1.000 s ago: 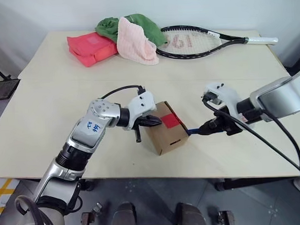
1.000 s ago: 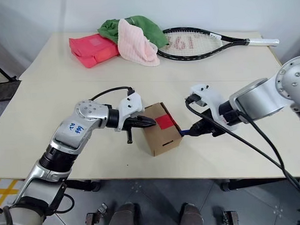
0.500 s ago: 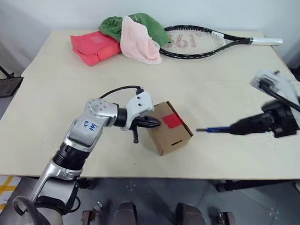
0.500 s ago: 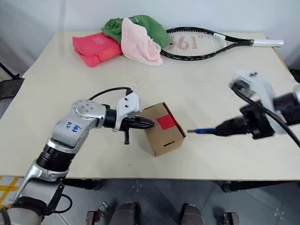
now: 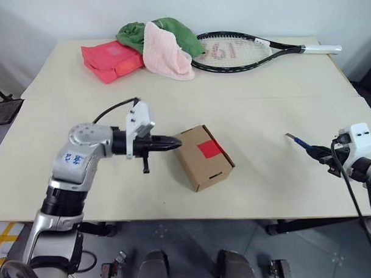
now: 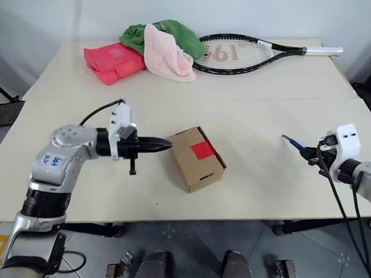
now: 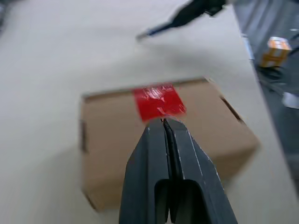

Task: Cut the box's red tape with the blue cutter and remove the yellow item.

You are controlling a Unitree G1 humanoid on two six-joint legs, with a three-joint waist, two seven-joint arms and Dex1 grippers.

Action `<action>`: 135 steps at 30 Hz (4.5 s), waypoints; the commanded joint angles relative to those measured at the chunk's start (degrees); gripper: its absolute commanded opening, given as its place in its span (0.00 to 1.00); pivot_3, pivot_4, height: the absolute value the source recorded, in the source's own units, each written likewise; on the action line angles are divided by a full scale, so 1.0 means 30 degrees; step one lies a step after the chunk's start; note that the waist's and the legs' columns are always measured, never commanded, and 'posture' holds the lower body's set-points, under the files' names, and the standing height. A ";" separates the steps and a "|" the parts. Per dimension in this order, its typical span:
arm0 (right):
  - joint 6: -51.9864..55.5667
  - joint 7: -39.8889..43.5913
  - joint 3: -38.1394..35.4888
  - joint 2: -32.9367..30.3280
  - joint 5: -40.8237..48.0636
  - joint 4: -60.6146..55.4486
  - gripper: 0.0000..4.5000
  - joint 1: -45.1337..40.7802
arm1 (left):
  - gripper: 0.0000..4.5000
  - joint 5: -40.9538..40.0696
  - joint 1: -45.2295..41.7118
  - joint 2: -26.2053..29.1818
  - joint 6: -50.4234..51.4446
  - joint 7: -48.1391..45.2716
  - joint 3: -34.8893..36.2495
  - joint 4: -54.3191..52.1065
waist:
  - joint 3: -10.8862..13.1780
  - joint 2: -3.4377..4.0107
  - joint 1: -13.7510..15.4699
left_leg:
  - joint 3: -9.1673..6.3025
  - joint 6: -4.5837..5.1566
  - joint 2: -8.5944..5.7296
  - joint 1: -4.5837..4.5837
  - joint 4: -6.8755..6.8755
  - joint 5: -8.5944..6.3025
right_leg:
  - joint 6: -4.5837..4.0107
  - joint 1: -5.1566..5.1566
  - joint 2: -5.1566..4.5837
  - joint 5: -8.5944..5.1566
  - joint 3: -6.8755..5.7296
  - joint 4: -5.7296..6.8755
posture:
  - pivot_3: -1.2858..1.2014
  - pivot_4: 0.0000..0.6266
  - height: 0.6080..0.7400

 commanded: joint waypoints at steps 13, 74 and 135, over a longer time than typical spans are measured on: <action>-0.3228 0.8438 -0.4871 0.0253 -0.2252 0.0239 0.95 0.3218 | 0.00 -0.1195 0.4788 0.1634 0.0410 0.1610 0.2520 -0.3182 | -0.0006 0.0017 -0.0128 | 0.0000 0.0001 0.0000 0.0024 -0.0006 -0.0001 | 0.0004 0.0059 -0.0003 0.0002 -0.0001 -0.0037 | 0.52 0.24 1.00; 2.0837 0.3843 -0.3069 0.4988 0.2033 -1.3628 0.52 -0.5433 | 0.00 -0.3764 0.1751 0.2125 0.3025 -0.0751 -0.0188 -0.3799 | -0.0015 0.0031 -0.0133 | 0.0002 -0.0018 0.0001 0.0180 -0.0070 -0.0014 | -0.0003 0.0154 0.0005 -0.0001 0.0026 -0.0028 | 0.52 0.24 1.00; 2.0423 -1.5269 0.4564 0.3456 1.5388 -0.7788 0.91 -0.9358 | 0.00 0.1977 0.0391 -0.1536 -0.0441 0.0814 -0.5053 -0.1489 | -0.0019 0.0026 -0.0125 | 0.0010 -0.0016 0.0002 0.0168 -0.0103 -0.0015 | -0.0001 0.0132 0.0006 0.0000 0.0020 -0.0047 | 0.52 0.24 1.00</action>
